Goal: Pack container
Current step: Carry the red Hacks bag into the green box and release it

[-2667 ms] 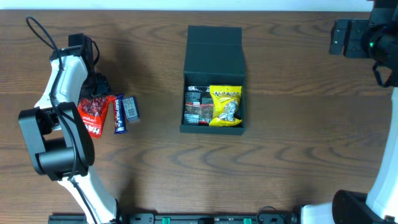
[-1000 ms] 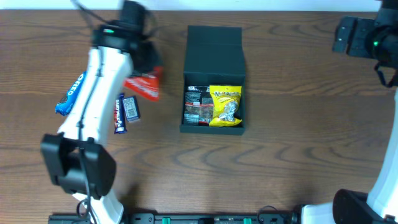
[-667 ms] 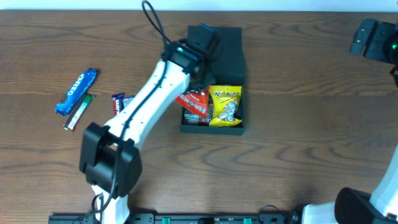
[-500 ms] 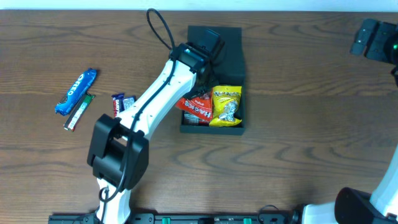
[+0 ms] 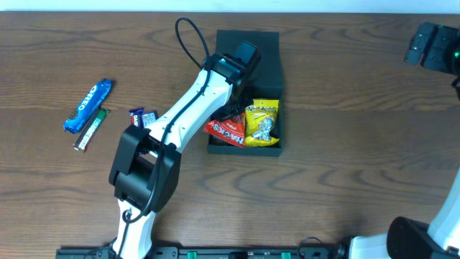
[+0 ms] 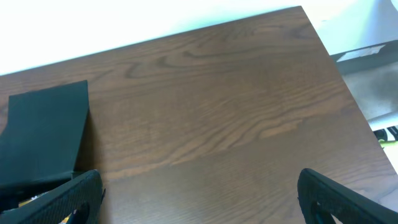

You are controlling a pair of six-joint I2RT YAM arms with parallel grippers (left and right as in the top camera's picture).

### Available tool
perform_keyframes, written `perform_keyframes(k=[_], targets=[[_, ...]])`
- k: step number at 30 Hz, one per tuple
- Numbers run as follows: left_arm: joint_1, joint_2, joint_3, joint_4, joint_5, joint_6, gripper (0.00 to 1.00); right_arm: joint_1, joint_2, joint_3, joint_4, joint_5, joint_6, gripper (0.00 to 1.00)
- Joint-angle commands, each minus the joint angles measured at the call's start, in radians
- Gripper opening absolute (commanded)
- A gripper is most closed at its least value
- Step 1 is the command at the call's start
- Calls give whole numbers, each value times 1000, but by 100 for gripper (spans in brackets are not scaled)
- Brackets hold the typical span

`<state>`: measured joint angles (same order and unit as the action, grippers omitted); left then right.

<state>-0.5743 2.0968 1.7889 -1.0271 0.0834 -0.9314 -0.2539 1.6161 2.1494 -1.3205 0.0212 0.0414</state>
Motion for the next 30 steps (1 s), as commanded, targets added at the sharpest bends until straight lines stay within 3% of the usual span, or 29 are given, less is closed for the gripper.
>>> perform_keyframes(k=[1,9,22,23,24,25,30], targets=[[3,22,8,-12,-2,4,6,-10,-14,-4,-4,-3,14,99],[14,22,8,-3,129,12,6,-9,-14,-4,-4,-3,14,99],[24,22,8,10,40,-15,7,-9,-14,-4,-5,-3,14,99],[24,22,8,12,40,-15,22,-10,-14,-4,-5,-3,13,99],[24,22,8,12,40,-14,46,-10,-14,-4,-5,-3,14,99],[24,22,8,13,40,-11,59,-10,-14,-4,-5,-3,13,99],[28,14,10,35,42,35,77,-9,-14,-4,-6,-3,13,99]])
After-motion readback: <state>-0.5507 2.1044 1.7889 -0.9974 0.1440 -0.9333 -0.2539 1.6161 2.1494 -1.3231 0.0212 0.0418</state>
